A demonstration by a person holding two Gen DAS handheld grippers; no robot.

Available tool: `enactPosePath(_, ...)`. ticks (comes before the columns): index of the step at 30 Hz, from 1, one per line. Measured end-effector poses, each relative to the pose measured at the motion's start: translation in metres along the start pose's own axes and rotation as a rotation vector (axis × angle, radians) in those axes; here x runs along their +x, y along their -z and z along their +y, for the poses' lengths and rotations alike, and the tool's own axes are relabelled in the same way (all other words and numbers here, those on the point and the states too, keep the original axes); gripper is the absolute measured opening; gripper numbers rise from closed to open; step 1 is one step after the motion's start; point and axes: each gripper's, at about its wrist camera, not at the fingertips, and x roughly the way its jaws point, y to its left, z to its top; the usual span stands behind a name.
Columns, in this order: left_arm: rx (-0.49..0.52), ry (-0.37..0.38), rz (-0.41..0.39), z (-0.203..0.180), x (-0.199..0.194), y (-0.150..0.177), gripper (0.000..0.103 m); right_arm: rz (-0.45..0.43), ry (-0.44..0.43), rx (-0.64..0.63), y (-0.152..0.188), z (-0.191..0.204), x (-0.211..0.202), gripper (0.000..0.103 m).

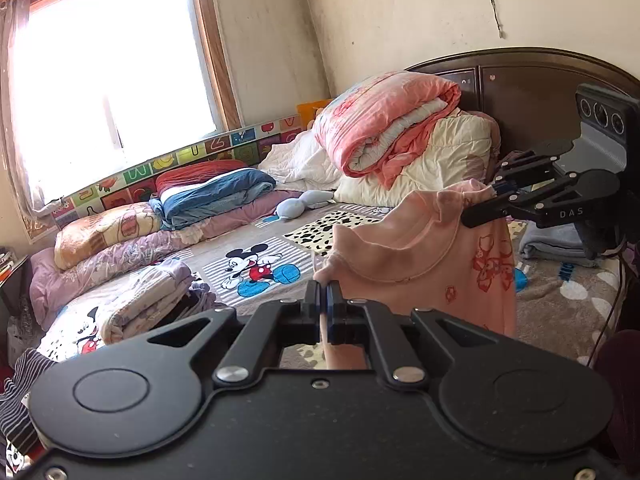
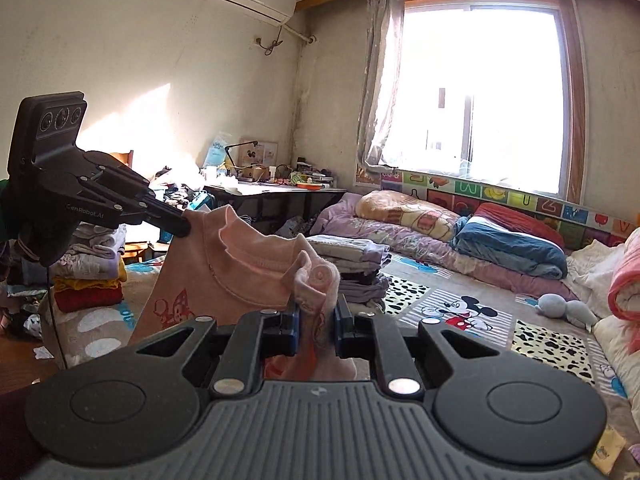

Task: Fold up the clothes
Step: 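Raise the garment with both tools so it hangs unfolded between them, then lower the hanging garment onto the blanket with both tools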

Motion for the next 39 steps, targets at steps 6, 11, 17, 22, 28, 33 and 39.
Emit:
enactPosePath(6, 0.021, -0.059, 0.035, 0.023, 0.055, -0.018, 0.001, 0.073, 0.025, -0.07, -0.027, -0.03, 0.04, 0.017)
enactPosePath(11, 0.03, -0.099, 0.067, 0.043, 0.109, -0.033, 0.001, 0.147, 0.056, -0.112, -0.034, -0.062, 0.088, 0.017)
enactPosePath(17, 0.059, -0.196, 0.037, 0.06, 0.158, -0.058, 0.002, 0.181, 0.129, -0.14, -0.043, -0.103, 0.14, 0.017)
enactPosePath(22, 0.062, -0.288, -0.047, 0.069, 0.179, -0.075, 0.001, 0.099, 0.248, -0.177, -0.06, -0.129, 0.163, 0.017)
enactPosePath(28, 0.128, -0.276, 0.003, 0.048, 0.19, -0.036, 0.001, 0.049, 0.351, -0.268, -0.042, -0.128, 0.18, 0.017)
enactPosePath(33, 0.204, -0.182, 0.114, 0.005, 0.177, 0.036, 0.001, 0.197, 0.249, -0.281, 0.032, -0.1, 0.185, 0.017)
enactPosePath(39, 0.301, -0.099, 0.218, -0.05, 0.147, 0.106, 0.001, 0.343, 0.107, -0.388, 0.112, -0.027, 0.164, 0.017)
